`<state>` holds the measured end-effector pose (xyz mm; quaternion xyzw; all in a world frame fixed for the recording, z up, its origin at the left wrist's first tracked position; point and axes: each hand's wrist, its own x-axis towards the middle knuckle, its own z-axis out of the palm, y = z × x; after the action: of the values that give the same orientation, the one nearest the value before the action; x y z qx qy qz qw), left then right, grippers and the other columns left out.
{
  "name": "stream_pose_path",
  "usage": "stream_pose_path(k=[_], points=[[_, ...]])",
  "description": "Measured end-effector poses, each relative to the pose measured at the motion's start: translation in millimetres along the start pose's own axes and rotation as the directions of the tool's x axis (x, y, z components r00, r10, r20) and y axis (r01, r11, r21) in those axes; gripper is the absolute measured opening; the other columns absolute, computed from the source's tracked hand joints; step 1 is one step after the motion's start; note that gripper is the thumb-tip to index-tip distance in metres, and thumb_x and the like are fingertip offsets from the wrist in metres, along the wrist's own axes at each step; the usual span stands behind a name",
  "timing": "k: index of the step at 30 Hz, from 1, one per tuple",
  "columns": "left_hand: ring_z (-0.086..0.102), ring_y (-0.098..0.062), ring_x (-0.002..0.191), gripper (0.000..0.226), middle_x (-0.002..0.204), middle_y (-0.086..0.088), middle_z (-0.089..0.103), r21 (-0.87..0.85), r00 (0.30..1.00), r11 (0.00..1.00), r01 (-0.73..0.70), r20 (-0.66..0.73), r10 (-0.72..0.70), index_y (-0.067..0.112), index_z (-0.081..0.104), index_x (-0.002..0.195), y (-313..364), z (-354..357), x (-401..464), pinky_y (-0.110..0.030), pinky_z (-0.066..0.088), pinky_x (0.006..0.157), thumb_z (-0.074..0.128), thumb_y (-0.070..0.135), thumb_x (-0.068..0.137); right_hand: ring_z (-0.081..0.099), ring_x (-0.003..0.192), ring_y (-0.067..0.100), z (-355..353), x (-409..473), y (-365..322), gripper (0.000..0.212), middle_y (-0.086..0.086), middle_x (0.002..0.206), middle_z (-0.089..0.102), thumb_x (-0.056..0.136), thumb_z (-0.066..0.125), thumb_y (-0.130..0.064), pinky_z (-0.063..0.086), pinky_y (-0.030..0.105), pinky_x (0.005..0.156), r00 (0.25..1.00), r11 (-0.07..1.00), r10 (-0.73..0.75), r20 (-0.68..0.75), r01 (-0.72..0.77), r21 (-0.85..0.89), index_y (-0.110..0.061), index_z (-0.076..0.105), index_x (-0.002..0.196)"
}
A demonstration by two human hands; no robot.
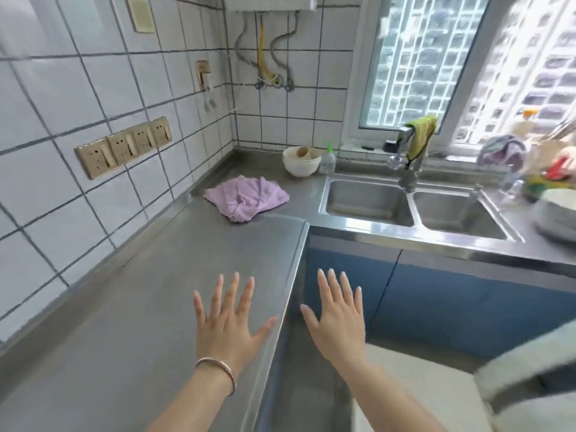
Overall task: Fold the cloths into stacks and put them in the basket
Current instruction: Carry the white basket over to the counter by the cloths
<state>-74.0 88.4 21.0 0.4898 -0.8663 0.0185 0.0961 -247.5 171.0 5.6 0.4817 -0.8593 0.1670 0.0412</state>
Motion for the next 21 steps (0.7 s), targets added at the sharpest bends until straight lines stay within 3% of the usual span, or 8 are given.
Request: stream_pose_path(k=[2,4,8,12,16,18,20,21], points=[[0.029,-0.026,0.13,0.078,0.136,-0.006,0.054,-0.045,0.997,0.997,-0.067,0.022,0.068,0.024,0.039,0.135,32,-2,-10,-0.051,-0.002,0.11,0.007,0.072,0.083,0.027,0.141,0.022,-18,-24,27,0.073,0.0,0.149,0.037,0.083,0.026,-0.061,-0.005,0.037,0.112,0.997,0.997,0.075,-0.023,-0.076,-0.035,-0.022,0.032,0.144],[0.029,-0.025,0.131,0.076,0.136,-0.005,0.054,-0.054,0.983,0.982,-0.18,0.008,0.181,0.025,0.036,0.136,78,-2,-20,-0.052,-0.001,0.11,0.008,0.072,0.083,0.037,0.136,0.024,-44,-51,67,0.068,0.001,0.143,0.046,0.083,0.033,-0.058,0.001,0.038,0.111,0.979,0.98,0.192,-0.061,-0.195,-0.041,-0.022,0.04,0.14],[0.029,-0.025,0.132,0.074,0.136,-0.005,0.054,-0.084,0.93,0.927,-0.366,-0.007,0.367,0.026,0.038,0.135,167,-5,-45,-0.052,0.0,0.11,0.01,0.071,0.084,0.015,0.144,0.021,-83,-104,136,0.073,-0.001,0.153,0.028,0.083,0.023,-0.059,-0.005,0.038,0.114,0.925,0.932,0.362,-0.118,-0.364,0.005,-0.024,0.024,0.147],[0.031,-0.023,0.132,0.074,0.135,-0.001,0.055,-0.112,0.817,0.814,-0.569,0.03,0.575,0.027,0.046,0.132,280,-13,-88,-0.052,-0.002,0.112,0.013,0.071,0.084,0.037,0.136,0.027,-131,-171,220,0.068,0.003,0.144,0.045,0.083,0.03,-0.057,0.022,0.047,0.11,0.799,0.823,0.555,-0.234,-0.567,0.016,-0.023,0.037,0.141],[0.05,-0.028,0.125,0.073,0.129,-0.002,0.06,-0.116,0.68,0.679,-0.725,0.035,0.733,0.026,0.053,0.128,398,-22,-139,-0.052,0.0,0.112,0.015,0.07,0.085,0.038,0.135,0.028,-192,-249,309,0.067,0.007,0.144,0.045,0.082,0.033,-0.053,0.01,0.04,0.111,0.709,0.754,0.632,-0.311,-0.656,0.037,-0.02,0.037,0.141],[0.056,-0.03,0.119,0.073,0.124,-0.002,0.063,-0.129,0.622,0.621,-0.773,0.036,0.782,0.025,0.057,0.125,463,-27,-173,-0.05,0.004,0.111,0.015,0.069,0.086,0.026,0.141,0.026,-230,-299,360,0.074,0.006,0.15,0.035,0.08,0.023,-0.056,0.005,0.037,0.112,0.672,0.723,0.66,-0.336,-0.689,0.041,-0.02,0.027,0.146],[0.047,-0.029,0.128,0.081,0.133,0.0,0.057,-0.183,0.619,0.613,-0.768,0.029,0.785,0.027,0.049,0.131,532,-36,-202,-0.05,-0.005,0.113,0.004,0.073,0.083,0.008,0.146,0.021,-269,-338,417,0.081,0.002,0.156,0.018,0.076,0.008,-0.059,0.003,0.036,0.117,0.654,0.704,0.681,-0.33,-0.709,0.047,-0.024,0.011,0.149],[0.033,-0.027,0.138,0.089,0.144,0.002,0.045,-0.19,0.627,0.616,-0.764,0.001,0.779,0.03,0.036,0.139,568,-42,-214,-0.05,-0.02,0.111,-0.008,0.076,0.077,0.007,0.146,0.021,-287,-354,448,0.082,0.002,0.157,0.018,0.076,0.006,-0.06,0.006,0.038,0.118,0.636,0.689,0.688,-0.351,-0.723,0.041,-0.025,0.009,0.149]])
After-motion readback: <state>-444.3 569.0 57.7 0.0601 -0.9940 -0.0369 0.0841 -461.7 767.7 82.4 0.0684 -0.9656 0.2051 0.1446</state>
